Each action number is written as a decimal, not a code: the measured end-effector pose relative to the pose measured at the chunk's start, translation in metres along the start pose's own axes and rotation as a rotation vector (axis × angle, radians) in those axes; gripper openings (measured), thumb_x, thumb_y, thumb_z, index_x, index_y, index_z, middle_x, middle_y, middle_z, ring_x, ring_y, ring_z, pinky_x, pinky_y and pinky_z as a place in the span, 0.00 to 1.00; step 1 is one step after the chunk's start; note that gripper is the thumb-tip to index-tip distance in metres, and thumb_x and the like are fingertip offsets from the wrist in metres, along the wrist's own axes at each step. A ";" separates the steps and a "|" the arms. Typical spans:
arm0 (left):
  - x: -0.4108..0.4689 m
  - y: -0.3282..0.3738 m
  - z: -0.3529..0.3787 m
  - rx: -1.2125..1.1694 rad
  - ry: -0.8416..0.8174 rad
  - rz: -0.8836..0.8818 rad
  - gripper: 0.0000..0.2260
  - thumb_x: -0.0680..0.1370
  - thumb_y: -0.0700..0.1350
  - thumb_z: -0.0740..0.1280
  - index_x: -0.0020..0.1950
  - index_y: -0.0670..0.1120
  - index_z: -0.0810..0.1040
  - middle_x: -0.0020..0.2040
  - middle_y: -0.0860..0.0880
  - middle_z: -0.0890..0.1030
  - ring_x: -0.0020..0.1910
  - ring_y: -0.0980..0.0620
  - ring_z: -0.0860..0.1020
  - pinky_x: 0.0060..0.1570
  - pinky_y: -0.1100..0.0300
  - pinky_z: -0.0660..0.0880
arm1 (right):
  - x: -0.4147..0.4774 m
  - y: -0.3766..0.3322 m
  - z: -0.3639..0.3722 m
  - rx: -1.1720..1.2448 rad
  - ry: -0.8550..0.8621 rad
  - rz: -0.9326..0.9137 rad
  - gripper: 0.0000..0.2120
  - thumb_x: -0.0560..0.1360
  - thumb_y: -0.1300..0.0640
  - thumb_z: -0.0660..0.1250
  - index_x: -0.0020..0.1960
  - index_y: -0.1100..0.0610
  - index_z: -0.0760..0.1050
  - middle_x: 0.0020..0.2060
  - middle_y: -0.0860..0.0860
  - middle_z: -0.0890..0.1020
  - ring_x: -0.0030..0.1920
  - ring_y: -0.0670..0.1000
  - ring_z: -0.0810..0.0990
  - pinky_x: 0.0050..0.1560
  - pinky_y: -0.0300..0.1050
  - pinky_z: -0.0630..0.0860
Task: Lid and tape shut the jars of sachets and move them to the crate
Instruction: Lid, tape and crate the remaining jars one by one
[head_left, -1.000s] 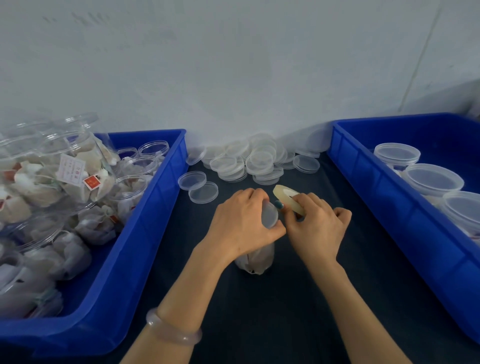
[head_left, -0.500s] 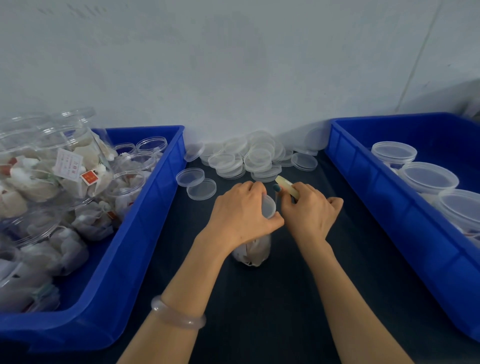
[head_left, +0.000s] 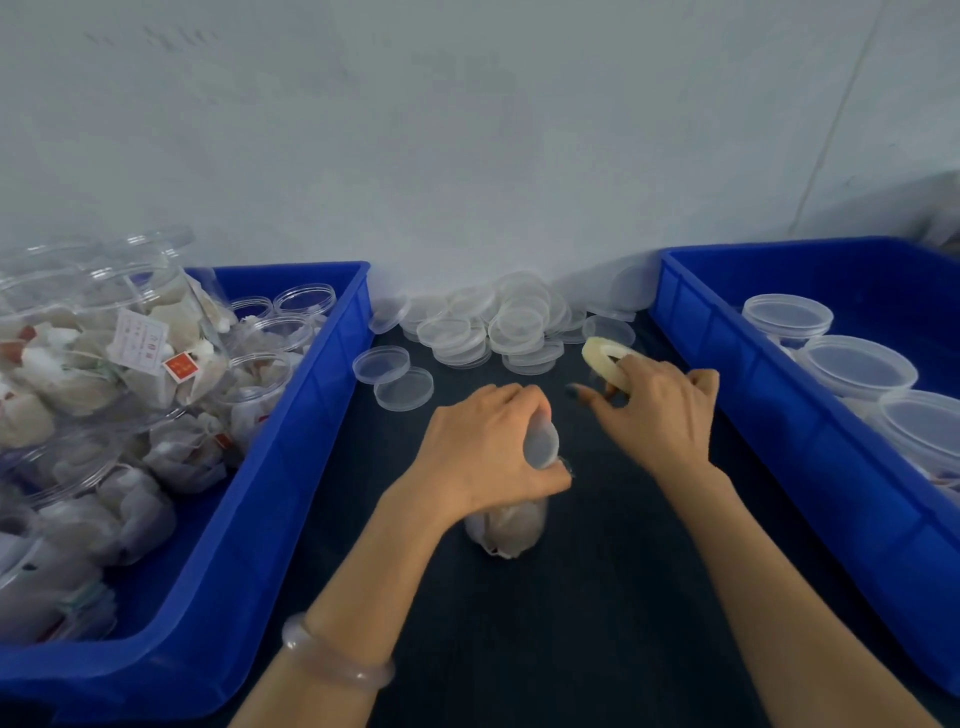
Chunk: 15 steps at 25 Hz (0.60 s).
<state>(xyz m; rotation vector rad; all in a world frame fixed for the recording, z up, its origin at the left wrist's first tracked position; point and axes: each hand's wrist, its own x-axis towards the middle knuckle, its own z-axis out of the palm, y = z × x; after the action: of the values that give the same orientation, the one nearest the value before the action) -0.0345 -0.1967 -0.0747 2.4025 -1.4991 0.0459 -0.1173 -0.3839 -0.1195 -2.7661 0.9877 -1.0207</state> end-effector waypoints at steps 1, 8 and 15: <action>0.002 0.000 -0.001 -0.011 -0.020 -0.007 0.20 0.71 0.63 0.67 0.58 0.56 0.70 0.53 0.60 0.74 0.54 0.56 0.72 0.49 0.54 0.73 | -0.011 -0.001 0.001 -0.018 -0.029 -0.044 0.22 0.77 0.33 0.55 0.37 0.49 0.69 0.33 0.44 0.72 0.35 0.49 0.71 0.44 0.48 0.55; 0.008 0.010 0.008 -0.022 -0.021 -0.118 0.13 0.73 0.61 0.67 0.50 0.55 0.71 0.49 0.58 0.74 0.52 0.54 0.72 0.44 0.55 0.66 | -0.069 -0.011 0.017 -0.120 -0.133 -0.210 0.16 0.80 0.49 0.52 0.41 0.52 0.74 0.36 0.48 0.75 0.39 0.53 0.74 0.44 0.50 0.55; 0.019 0.018 0.011 -0.067 0.028 -0.304 0.05 0.77 0.55 0.64 0.43 0.56 0.74 0.48 0.57 0.80 0.49 0.52 0.78 0.44 0.56 0.69 | -0.084 -0.005 0.024 -0.061 -0.320 -0.163 0.13 0.82 0.43 0.54 0.52 0.50 0.71 0.48 0.45 0.73 0.51 0.49 0.72 0.52 0.47 0.61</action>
<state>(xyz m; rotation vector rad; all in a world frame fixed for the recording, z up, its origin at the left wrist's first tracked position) -0.0432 -0.2238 -0.0768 2.5346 -1.0906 -0.0378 -0.1491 -0.3364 -0.1853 -2.9712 0.7715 -0.5393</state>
